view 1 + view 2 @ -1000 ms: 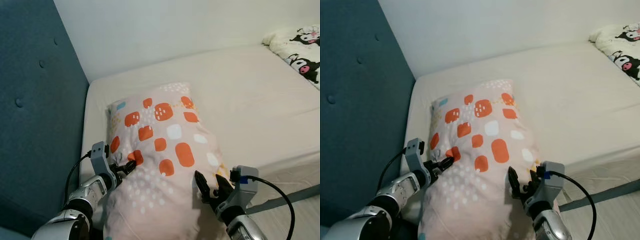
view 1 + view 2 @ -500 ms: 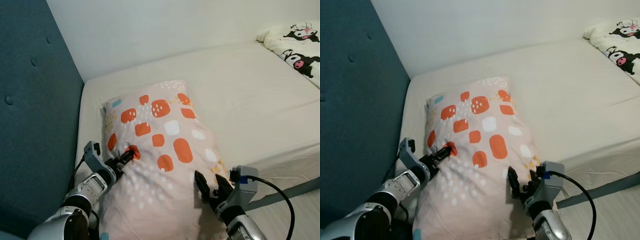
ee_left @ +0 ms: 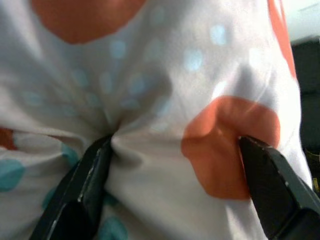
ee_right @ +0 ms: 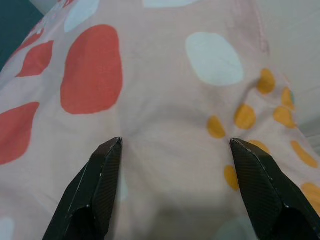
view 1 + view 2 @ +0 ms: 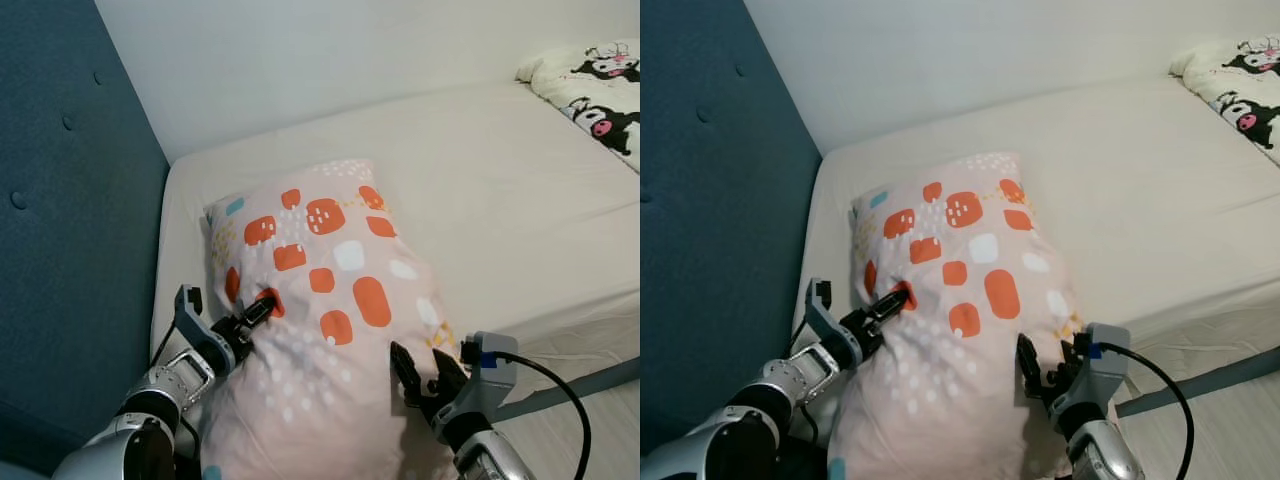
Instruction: Clean up the room
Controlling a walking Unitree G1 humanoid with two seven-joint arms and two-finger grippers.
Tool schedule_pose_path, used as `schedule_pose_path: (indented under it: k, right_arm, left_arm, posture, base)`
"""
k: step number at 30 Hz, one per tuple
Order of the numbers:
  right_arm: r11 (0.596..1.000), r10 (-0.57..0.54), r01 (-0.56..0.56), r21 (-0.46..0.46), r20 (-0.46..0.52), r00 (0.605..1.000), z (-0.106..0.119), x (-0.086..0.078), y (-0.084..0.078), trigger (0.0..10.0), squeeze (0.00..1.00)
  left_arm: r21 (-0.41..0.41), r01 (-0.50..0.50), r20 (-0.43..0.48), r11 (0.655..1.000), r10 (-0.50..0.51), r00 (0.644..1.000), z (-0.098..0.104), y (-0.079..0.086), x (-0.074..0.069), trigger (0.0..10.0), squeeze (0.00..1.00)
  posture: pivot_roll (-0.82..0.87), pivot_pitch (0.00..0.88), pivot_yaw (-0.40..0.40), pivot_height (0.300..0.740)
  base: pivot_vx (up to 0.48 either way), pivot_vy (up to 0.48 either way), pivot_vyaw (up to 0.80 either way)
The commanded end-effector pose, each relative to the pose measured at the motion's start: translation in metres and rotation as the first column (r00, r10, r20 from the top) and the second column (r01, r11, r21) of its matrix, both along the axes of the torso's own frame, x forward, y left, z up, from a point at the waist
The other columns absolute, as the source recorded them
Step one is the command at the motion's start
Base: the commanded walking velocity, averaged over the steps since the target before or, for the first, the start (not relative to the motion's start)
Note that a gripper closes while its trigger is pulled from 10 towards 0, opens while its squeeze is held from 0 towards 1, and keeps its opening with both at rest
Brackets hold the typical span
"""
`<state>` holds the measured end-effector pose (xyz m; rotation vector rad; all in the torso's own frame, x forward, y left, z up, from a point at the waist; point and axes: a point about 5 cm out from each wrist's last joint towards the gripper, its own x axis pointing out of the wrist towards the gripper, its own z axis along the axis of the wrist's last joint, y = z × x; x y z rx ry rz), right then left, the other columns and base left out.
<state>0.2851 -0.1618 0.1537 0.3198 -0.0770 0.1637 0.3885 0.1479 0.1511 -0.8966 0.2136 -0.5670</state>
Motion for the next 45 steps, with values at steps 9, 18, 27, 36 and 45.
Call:
schedule_pose_path:
  k: [9,18,27,36,45]
  right_arm:
    - [1.0,0.016,-0.015,0.016,-0.048,0.999,-0.011,-0.003,0.003,10.0,0.0]
    - [1.0,0.005,-0.004,0.014,-0.05,0.999,-0.012,-0.002,0.002,10.0,0.0]
    - [1.0,0.0,0.0,0.013,-0.047,0.999,-0.012,-0.002,0.002,10.0,0.0]
    - [1.0,-0.003,0.003,0.008,-0.043,0.999,-0.012,-0.001,0.002,10.0,0.0]
    - [1.0,-0.004,0.004,0.004,-0.04,0.999,-0.012,-0.001,0.002,10.0,0.0]
  left_arm:
    - [-0.006,0.132,-0.01,0.991,-0.132,0.991,-0.017,-0.043,-0.01,10.0,0.0]
    - [0.086,0.044,0.027,0.995,-0.046,0.999,-0.009,-0.051,-0.002,0.0,0.0]
    - [0.171,0.016,0.07,0.985,-0.029,0.997,-0.006,-0.054,0.0,0.0,0.0]
    - [0.19,-0.01,0.098,0.982,-0.009,0.995,0.003,-0.058,0.004,0.0,0.0]
    - [0.239,-0.097,0.132,0.966,0.067,0.989,0.017,-0.055,0.012,0.0,0.0]
  posture:
    - [-0.04,0.388,0.135,0.546]
    - [-0.03,0.386,0.137,0.546]
    - [-0.03,0.384,0.141,0.546]
    - [-0.02,0.381,0.144,0.546]
    - [-0.02,0.374,0.146,0.546]
  base:
    - [0.0,0.0,0.0]
    - [0.0,0.0,0.0]
    - [0.0,0.0,0.0]
    - [0.0,0.0,0.0]
    - [0.0,0.0,0.0]
